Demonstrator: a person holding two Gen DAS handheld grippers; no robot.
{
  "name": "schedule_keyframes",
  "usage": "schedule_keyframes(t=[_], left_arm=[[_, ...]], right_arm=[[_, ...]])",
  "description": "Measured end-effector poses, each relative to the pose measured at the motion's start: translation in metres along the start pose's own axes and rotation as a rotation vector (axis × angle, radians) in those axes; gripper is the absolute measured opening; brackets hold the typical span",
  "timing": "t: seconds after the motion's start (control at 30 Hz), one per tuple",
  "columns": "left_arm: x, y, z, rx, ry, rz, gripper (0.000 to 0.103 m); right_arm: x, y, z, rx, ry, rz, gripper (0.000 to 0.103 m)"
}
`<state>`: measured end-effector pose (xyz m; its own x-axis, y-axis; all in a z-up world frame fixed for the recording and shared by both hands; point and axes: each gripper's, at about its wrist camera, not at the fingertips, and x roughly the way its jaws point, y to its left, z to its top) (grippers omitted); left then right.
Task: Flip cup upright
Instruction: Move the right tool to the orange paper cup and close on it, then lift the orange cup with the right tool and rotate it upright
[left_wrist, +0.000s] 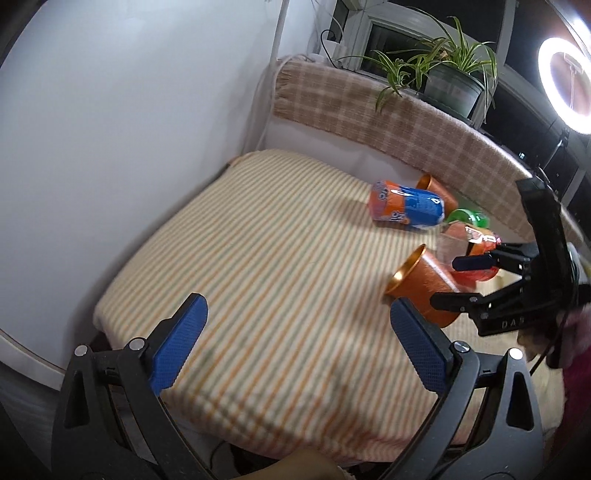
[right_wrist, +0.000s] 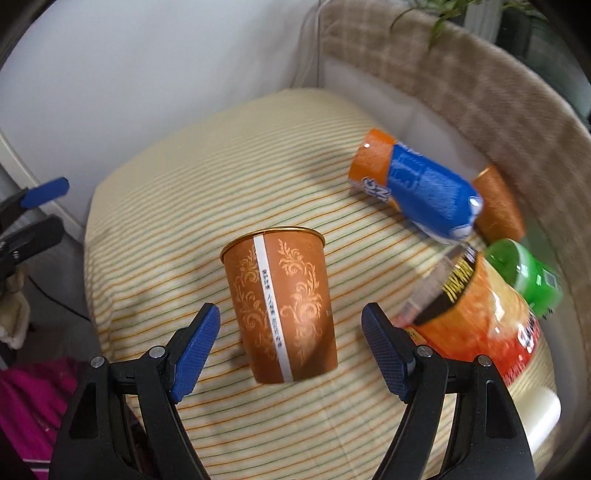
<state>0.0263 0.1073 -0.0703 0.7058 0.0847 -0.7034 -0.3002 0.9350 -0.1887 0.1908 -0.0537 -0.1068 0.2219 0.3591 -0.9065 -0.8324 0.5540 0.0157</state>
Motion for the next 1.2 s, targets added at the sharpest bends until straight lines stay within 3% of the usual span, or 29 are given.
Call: schedule_keyframes(t=[0.23, 0.33, 0.37, 0.57, 0.83, 1.0, 1.2], left_arm=[[0.002, 0.006, -0.001, -0.004, 0.009, 0.0, 0.101], [0.003, 0.006, -0.001, -0.008, 0.006, -0.002, 0.101], [0.002, 0.006, 0.0, -0.007, 0.004, -0.004, 0.101], [0.0, 0.004, -0.001, 0.0, 0.001, -0.014, 0.101], [-0.005, -0.007, -0.001, 0.038, -0.01, -0.046, 0.101], [-0.004, -0.023, -0.002, 0.082, -0.005, -0.085, 0.101], [-0.002, -0.045, -0.004, 0.13, 0.0, -0.13, 0.101]], right_arm=[[0.024, -0.003, 0.01, 0.011, 0.083, 0.04, 0.077], [0.035, -0.005, 0.015, 0.031, 0.103, 0.062, 0.064], [0.039, -0.006, 0.016, 0.044, 0.109, 0.071, 0.064], [0.045, -0.011, 0.018, 0.124, 0.101, 0.099, 0.063], [0.026, -0.016, -0.011, 0.281, 0.061, 0.099, 0.063], [0.007, -0.028, -0.047, 0.475, 0.015, 0.098, 0.063], [-0.008, -0.044, -0.103, 0.8, -0.054, 0.1, 0.063]])
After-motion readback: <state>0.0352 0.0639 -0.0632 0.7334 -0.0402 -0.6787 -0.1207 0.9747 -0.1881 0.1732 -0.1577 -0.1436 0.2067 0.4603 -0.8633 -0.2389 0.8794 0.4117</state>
